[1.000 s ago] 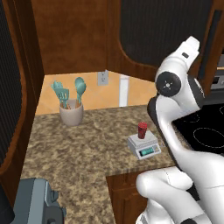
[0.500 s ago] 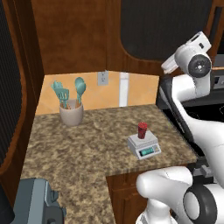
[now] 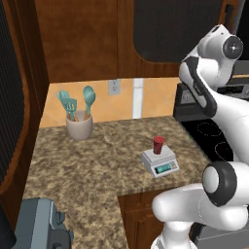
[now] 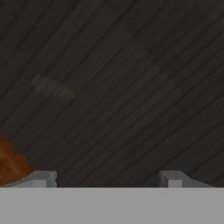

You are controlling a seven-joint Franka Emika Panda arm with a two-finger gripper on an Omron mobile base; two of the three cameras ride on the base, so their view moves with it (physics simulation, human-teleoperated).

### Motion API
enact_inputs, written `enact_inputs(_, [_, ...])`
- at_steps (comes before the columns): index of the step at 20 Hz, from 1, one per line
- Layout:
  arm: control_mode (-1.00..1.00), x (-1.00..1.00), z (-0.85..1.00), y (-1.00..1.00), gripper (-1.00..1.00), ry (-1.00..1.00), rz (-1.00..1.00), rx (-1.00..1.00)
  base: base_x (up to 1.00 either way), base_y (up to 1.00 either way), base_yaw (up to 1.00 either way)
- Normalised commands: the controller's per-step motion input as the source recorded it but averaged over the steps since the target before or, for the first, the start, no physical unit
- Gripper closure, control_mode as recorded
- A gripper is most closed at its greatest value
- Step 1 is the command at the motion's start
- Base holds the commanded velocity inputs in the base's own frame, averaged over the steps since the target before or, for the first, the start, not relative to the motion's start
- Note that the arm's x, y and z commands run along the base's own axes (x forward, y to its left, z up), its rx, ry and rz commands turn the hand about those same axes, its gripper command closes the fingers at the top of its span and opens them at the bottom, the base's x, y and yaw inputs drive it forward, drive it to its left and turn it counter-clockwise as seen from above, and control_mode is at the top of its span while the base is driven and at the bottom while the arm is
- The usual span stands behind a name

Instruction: Pick the yogurt and place it on the digital scale for weighing, and close the cabinet.

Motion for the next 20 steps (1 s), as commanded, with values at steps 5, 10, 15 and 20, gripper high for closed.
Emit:
enact_inputs(5, [-1.00, 0.91, -0.23, -0.14, -1.00, 0.00, 0.05, 0.02, 0.00, 0.00, 0.00])
enact_inputs(10, [-1.00, 1.00, -0.56, 0.00, -1.00, 0.00, 0.01, 0.00, 0.00, 0.00, 0.00])
enact_inputs(15, [-1.00, 0.43, -0.91, 0.17, -1.00, -0.03, 0.00, 0.00, 0.00, 0.00, 0.00])
enact_inputs(20, [-1.00, -0.09, -1.00, 0.57, -1.00, -0.03, 0.01, -0.01, 0.00, 0.00, 0.00])
